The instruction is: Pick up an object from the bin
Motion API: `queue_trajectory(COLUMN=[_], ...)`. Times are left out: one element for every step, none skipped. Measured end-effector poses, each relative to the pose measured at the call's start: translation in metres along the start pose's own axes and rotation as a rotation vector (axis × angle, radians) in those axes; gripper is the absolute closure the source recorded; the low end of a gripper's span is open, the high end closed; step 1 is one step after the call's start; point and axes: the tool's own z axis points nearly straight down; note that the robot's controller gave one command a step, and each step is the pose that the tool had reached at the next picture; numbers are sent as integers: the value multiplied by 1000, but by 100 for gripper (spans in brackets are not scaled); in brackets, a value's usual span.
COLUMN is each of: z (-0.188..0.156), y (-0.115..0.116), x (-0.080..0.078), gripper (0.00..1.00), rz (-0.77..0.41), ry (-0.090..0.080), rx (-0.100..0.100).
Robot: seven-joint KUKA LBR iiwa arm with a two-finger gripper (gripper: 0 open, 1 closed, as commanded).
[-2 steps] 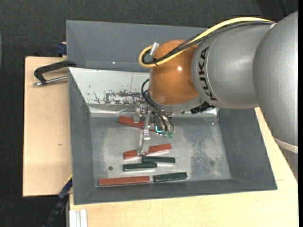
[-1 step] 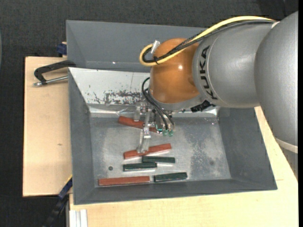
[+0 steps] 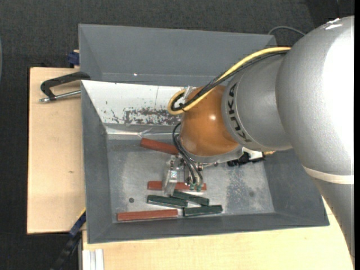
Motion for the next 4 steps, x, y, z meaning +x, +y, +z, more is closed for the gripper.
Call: queue_trajectory(z=[0, -110, -110, -107], y=[0, -42, -42, -51], x=[0, -51, -51, -45], gripper=[100, 100, 100, 100], rz=[1, 15, 15, 39], ry=[0, 1, 1, 4], rx=[0, 2, 2, 2])
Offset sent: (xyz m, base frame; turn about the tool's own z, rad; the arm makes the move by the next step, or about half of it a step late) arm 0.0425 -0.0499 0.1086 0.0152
